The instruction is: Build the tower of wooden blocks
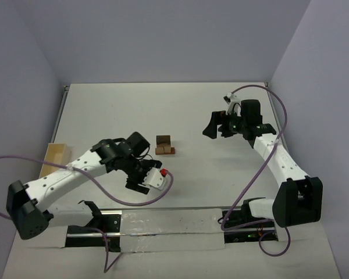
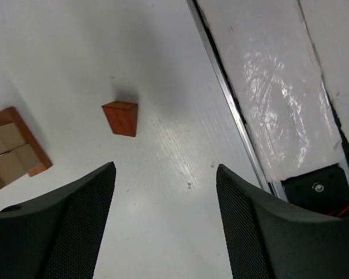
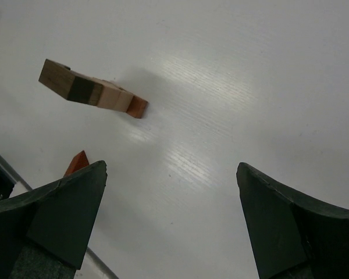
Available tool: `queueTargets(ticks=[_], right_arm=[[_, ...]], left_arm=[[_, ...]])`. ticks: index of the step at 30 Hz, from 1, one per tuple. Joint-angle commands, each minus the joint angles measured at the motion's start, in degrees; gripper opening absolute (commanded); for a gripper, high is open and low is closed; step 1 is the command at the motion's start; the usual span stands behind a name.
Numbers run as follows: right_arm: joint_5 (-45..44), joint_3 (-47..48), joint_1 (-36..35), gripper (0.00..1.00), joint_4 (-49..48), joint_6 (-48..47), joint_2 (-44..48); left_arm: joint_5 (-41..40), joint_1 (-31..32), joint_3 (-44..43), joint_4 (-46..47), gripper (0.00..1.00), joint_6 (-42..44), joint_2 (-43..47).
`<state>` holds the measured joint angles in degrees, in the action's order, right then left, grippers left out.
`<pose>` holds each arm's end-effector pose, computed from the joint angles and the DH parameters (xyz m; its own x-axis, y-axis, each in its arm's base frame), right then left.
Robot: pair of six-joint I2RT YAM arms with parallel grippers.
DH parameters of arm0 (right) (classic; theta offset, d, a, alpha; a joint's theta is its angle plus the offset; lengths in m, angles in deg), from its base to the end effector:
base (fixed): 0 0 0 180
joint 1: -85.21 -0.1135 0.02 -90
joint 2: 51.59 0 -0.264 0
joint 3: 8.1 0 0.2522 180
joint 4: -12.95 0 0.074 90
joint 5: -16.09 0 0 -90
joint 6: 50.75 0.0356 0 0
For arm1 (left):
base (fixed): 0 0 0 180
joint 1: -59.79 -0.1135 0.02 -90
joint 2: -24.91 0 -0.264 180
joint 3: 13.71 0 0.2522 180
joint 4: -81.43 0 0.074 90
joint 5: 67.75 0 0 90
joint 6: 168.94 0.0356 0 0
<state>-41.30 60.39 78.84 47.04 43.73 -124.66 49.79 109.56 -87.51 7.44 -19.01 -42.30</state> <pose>0.2719 0.0497 0.2809 -0.6590 -0.0074 -0.7521 -0.4616 0.7935 0.3967 0.1223 -0.1701 0.2884 0.3864 0.7314 -0.5620 0.9127 -0.3910 0.1187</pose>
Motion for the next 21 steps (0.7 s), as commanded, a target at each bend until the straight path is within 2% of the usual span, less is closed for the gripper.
queueTargets(ticks=[1, 10, 21], right_arm=[[4.02, -1.44, 1.14, 1.0, 1.3, -3.53, 2.47], [3.69, -3.61, 2.23, 1.0, 2.45, -5.81, 5.71], [2.62, -6.45, 2.57, 1.0, 2.71, -7.79, 7.71]], left_arm=[[-7.35, 4.83, -4.11, -0.65, 0.75, 5.1, -8.2], [-11.9, 7.01, -9.05, 5.23, 0.68, 4.02, -21.77], [-13.74, 7.96, -9.03, 11.76, 0.66, 2.62, -28.29]])
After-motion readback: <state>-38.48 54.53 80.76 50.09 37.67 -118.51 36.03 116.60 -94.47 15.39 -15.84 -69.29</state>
